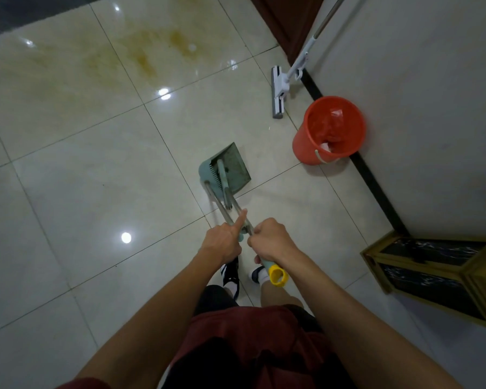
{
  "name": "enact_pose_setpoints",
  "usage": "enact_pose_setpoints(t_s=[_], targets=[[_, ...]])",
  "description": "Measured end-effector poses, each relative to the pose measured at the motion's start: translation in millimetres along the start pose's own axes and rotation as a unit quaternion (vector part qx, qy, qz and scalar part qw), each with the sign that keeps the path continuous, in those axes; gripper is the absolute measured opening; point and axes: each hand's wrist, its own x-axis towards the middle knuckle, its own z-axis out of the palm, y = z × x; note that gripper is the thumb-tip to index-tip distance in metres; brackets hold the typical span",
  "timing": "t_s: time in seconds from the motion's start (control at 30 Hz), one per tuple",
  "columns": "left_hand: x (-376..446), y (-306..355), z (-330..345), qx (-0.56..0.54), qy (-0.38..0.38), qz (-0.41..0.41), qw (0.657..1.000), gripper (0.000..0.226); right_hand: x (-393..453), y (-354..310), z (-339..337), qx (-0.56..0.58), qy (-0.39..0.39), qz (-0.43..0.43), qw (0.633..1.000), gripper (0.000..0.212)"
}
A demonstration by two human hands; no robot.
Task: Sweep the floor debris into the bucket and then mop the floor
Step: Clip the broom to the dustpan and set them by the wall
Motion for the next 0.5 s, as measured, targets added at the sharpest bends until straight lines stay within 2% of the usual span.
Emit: enact_pose_setpoints(t_s=[0.1,0.27,0.5], targets=[[2,-6,8,-0.038,-0.013,-0.015,0.999,0.096,-2,5,11,-0.022,-0.007,-0.001,1.0,0.016],[10,-15,13,-0.124,-0.093,0.001,0.988,0.085,1,12,17,-0.037,-0.026,-0.001,0.999,0.035],[17,-21,17,-0.16,-0.151,0.012,0.975,0.087,1,21,18,-0.007,-0.045,-0.004,0.999,0.037]])
